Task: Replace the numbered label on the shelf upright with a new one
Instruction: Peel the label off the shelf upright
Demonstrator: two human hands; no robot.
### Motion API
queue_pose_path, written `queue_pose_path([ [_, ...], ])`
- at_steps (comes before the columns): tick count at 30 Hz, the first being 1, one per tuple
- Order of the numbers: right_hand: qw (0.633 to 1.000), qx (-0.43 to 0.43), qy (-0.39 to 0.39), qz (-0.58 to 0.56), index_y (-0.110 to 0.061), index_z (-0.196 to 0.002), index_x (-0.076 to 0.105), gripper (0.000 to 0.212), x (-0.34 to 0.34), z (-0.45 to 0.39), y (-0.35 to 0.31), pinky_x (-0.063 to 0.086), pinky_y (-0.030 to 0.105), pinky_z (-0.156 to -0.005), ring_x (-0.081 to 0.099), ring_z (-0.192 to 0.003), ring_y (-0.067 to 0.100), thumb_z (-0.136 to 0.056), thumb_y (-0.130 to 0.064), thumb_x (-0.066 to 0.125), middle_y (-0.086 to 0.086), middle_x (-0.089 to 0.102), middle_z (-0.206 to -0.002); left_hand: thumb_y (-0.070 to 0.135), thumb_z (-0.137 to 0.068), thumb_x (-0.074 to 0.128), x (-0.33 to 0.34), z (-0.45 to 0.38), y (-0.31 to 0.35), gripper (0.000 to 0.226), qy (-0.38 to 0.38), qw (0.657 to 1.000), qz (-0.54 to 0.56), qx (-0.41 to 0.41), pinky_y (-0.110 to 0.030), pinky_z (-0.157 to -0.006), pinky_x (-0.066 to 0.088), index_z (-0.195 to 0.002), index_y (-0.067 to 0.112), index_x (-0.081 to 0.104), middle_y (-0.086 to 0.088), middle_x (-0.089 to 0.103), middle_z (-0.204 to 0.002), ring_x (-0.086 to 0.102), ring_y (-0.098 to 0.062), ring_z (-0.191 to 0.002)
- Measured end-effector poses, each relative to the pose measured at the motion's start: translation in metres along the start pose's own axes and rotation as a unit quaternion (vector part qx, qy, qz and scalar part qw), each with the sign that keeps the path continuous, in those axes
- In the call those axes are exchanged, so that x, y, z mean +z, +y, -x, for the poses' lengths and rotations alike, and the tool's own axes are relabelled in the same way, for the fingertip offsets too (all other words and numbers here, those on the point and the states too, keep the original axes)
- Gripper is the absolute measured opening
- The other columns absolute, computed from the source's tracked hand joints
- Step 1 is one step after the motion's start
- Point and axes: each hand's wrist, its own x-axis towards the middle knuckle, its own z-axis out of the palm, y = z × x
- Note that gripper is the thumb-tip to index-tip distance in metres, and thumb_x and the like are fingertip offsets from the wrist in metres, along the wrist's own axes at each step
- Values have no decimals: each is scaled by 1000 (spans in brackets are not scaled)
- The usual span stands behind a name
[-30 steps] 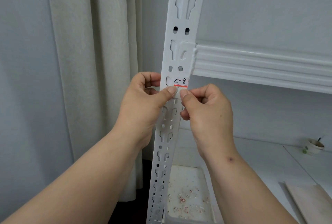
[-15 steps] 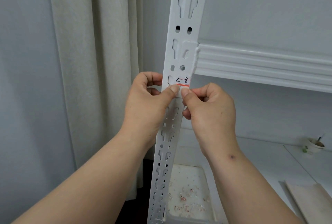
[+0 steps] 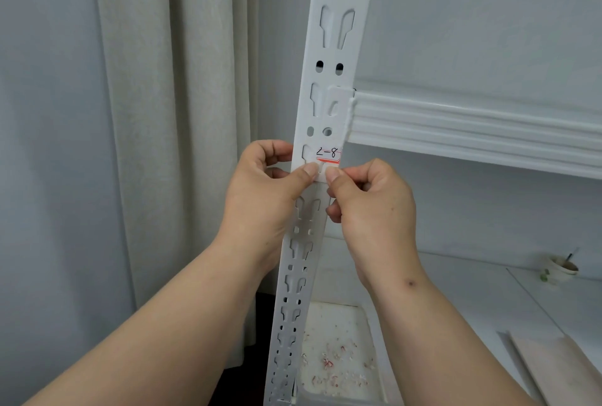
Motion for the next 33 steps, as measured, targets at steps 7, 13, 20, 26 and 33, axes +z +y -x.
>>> queue_pose_path([
  [7,1000,-9,-5,-4,-13,-75,59,17,1,-1,2,57,47,-64,55,-42,6,-84,-23,69,4,67,-68,28,-65,76,2,2,4,35,1,1000,-15,19,-47,-91,55,-96,24,59,-21,66,-109,62,-20,-83],
  [13,999,-31,9,19,-16,-73,60,18,2,-4,5,56,49,-67,64,-57,22,-83,-27,69,2,67,-64,31,-66,74,5,4,2,34,6,999,-17,29,-31,-74,51,-94,26,55,-17,63,-93,54,-11,-72],
  [20,999,-33,-3,28,-17,-73,58,18,1,-5,6,56,49,-66,62,-56,22,-84,-26,68,3,67,-66,28,-73,76,3,3,0,29,4,999,-27,37,-31,-73,49,-90,26,52,-9,58,-90,51,-13,-73],
  [26,999,-39,-17,33,-17,-74,58,18,-2,-5,6,55,49,-67,64,-60,23,-84,-29,67,3,67,-68,15,-83,74,-3,5,1,29,17,980,-119,157,-22,-70,49,-86,34,53,0,58,-95,58,-7,-78],
  [33,998,-39,-19,34,-22,-73,57,17,0,-7,8,55,50,-68,65,-68,28,-83,-33,66,2,67,-71,6,-79,75,-4,-5,-3,15,15,896,-275,347,-8,-86,38,-92,12,69,3,45,-110,45,4,-99],
])
